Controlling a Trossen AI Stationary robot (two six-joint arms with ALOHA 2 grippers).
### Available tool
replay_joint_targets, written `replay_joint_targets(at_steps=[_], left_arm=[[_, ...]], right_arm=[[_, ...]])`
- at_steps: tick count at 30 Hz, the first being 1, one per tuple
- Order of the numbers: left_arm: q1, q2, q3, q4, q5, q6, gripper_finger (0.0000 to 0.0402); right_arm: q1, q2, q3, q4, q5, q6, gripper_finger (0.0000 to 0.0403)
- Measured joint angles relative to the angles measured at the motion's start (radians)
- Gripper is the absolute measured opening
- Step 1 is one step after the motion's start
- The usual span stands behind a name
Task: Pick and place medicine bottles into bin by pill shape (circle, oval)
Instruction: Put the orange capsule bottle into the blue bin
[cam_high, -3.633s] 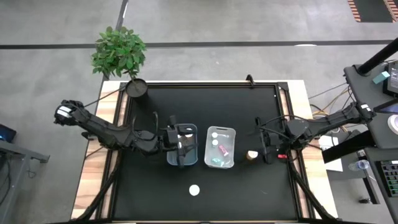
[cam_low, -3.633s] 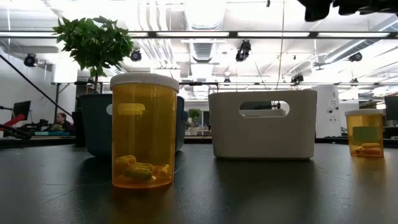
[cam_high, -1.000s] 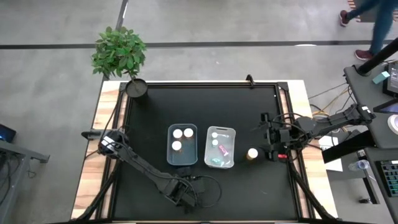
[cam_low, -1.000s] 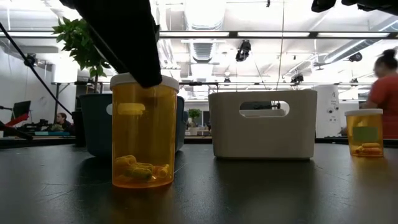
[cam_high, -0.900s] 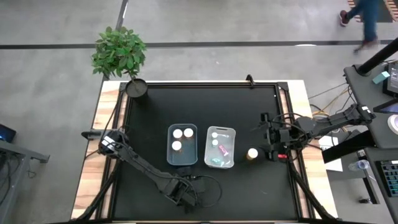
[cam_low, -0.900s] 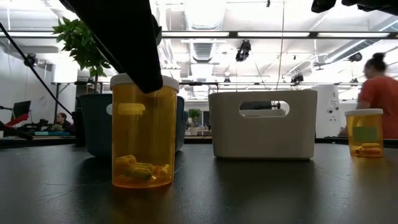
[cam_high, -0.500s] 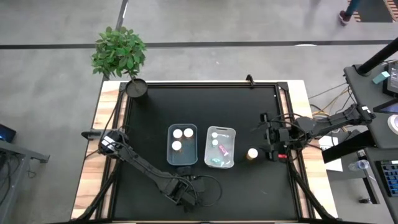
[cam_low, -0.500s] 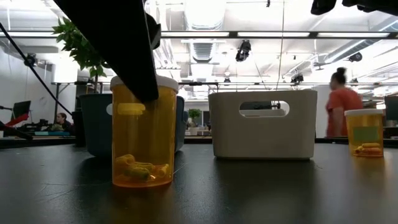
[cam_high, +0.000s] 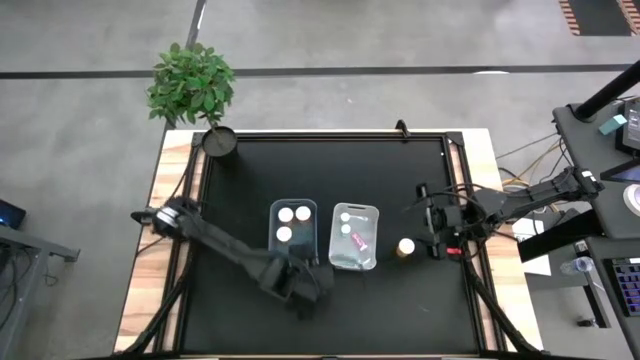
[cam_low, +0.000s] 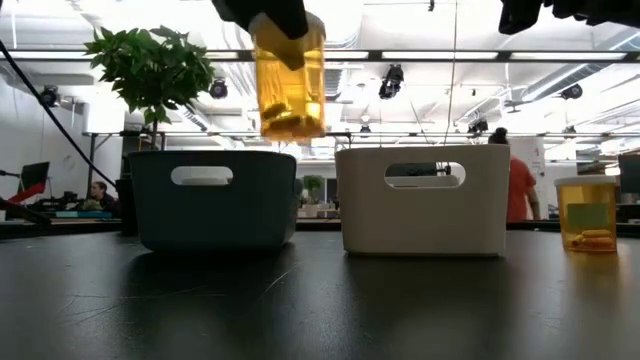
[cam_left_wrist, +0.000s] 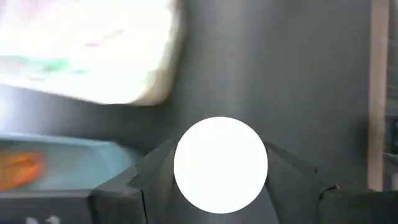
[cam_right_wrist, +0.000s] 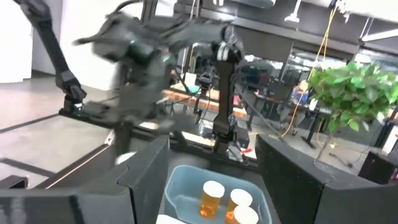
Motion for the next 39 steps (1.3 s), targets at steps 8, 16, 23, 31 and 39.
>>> replay_joint_targets(at_steps=[8, 16, 23, 31, 39], left_arm=[[0.118, -0.158, -0.102, -0.069, -0.144, -0.192, 0.0201], [0.183, -0.186, -0.243, -0.019, -0.153, -0.269, 0.0202], [0.224, -0.183, -0.332, -0.003, -0.144, -0.290, 0.0202], [0.262, -0.182, -0.394, 0.071, -0.128, -0.282, 0.0203], [0.270, -0.181, -0.409, 0.072, -0.097, -0.281, 0.0203]], right_arm=[[0.000, 0.001, 0.000, -0.026, 0.000, 0.041, 0.0231], [0.000, 0.002, 0.000, -0.042, 0.000, 0.076, 0.0231], [0.000, 0.002, 0.000, -0.047, 0.000, 0.086, 0.0231], [0.000, 0.002, 0.000, -0.047, 0.000, 0.083, 0.0231], [0.000, 0.002, 0.000, -0.047, 0.000, 0.080, 0.0231]])
